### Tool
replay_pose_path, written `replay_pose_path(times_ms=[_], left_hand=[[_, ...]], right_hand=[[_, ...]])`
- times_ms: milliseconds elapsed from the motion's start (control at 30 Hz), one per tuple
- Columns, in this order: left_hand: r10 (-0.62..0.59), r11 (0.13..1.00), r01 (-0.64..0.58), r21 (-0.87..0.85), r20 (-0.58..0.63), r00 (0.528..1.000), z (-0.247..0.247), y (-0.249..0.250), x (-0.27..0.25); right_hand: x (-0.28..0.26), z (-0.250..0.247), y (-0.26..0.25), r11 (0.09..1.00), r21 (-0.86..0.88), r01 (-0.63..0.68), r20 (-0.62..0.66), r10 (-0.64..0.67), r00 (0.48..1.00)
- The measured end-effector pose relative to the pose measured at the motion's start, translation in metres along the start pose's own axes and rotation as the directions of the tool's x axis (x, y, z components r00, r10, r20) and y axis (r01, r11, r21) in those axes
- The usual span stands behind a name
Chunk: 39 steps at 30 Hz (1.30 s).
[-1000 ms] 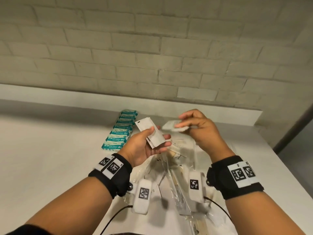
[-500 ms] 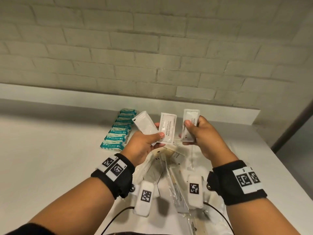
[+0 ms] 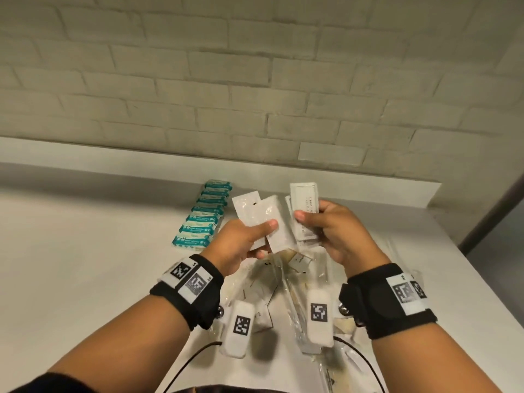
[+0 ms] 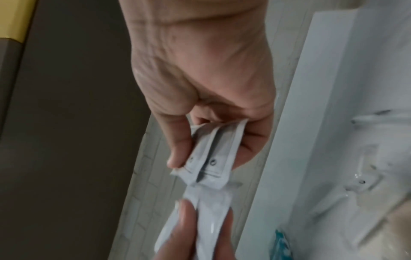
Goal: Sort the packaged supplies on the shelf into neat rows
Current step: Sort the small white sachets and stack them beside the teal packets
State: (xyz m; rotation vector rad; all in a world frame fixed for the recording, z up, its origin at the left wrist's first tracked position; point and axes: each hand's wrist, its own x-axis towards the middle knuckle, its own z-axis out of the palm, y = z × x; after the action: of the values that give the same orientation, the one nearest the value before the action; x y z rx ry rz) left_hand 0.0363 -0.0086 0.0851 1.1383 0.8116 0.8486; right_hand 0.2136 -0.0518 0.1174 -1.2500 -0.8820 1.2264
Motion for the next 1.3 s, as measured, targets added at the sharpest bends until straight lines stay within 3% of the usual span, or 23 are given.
replay_pose_path(times_ms=[100,167,200,267,367,600,667,733,833,933,1000,1067,1133,1200,1233,1300], left_hand=[[0.035,0.996,-0.040,0.079,0.052,0.998,0.007,-0.003,-0.002],[-0.010,1.000,0.009,0.029,0.038,0.999,0.009,-0.002,-0.001],[-0.050,0.999,0.050,-0.007,0.033,0.998,0.007,-0.001,0.001],[-0.095,0.990,0.099,-0.102,0.041,0.995,0.004,0.003,0.003],[-0.052,0.964,0.047,-0.261,-0.013,0.999,0.002,0.006,0.005],[0.042,0.987,-0.073,-0.147,-0.202,0.979,-0.005,0.000,0.012],[0.058,0.991,-0.082,-0.109,-0.205,0.977,-0.005,-0.003,0.012],[0.087,0.993,-0.098,-0.061,-0.168,0.982,-0.001,-0.005,0.011],[0.139,0.980,-0.143,-0.138,-0.038,0.990,0.009,-0.003,0.007],[0.137,0.985,-0.128,-0.114,0.076,0.988,0.016,-0.004,0.002],[0.109,0.994,-0.109,-0.010,0.031,0.994,0.017,-0.009,-0.001],[0.083,0.995,-0.079,0.057,-0.068,0.994,0.011,-0.008,-0.002],[0.016,0.992,0.000,0.129,-0.126,0.992,0.001,0.000,0.002],[-0.066,0.952,0.092,0.292,-0.095,0.993,-0.010,0.010,0.005],[-0.096,0.918,0.108,0.382,-0.051,0.994,-0.012,0.014,0.005],[-0.111,0.885,0.068,0.460,0.066,0.992,-0.013,0.020,0.006]], right_hand=[[-0.003,0.012,0.001,0.995,-0.103,-0.004,0.082,0.012,0.997],[-0.001,0.011,-0.001,0.962,-0.193,0.195,0.025,-0.194,0.981],[0.001,0.008,-0.002,0.909,-0.261,0.324,0.015,-0.332,0.943],[0.005,0.001,-0.003,0.756,-0.416,0.506,0.123,-0.504,0.855],[0.005,-0.006,0.011,0.540,-0.604,0.587,0.306,-0.523,0.796],[-0.003,-0.020,0.025,0.844,-0.462,0.272,0.010,-0.302,0.953],[-0.003,-0.019,0.015,0.891,-0.396,0.220,-0.008,-0.243,0.970],[-0.004,-0.012,0.007,0.946,-0.279,0.164,0.055,-0.154,0.986],[-0.003,0.004,0.009,0.978,-0.189,0.092,0.129,-0.068,0.989],[0.002,0.016,0.020,0.985,-0.086,0.149,-0.068,-0.155,0.986],[0.001,0.017,0.025,0.988,-0.055,0.147,-0.135,-0.153,0.979],[-0.001,0.013,0.026,0.978,-0.171,0.122,-0.111,-0.142,0.984],[-0.003,0.003,0.018,0.911,-0.386,0.147,-0.082,-0.192,0.978],[-0.006,-0.005,0.002,0.815,-0.532,0.230,0.036,-0.250,0.968],[-0.007,-0.008,-0.007,0.727,-0.626,0.282,0.142,-0.249,0.958],[-0.009,-0.005,-0.020,0.452,-0.823,0.344,0.336,-0.103,0.936]])
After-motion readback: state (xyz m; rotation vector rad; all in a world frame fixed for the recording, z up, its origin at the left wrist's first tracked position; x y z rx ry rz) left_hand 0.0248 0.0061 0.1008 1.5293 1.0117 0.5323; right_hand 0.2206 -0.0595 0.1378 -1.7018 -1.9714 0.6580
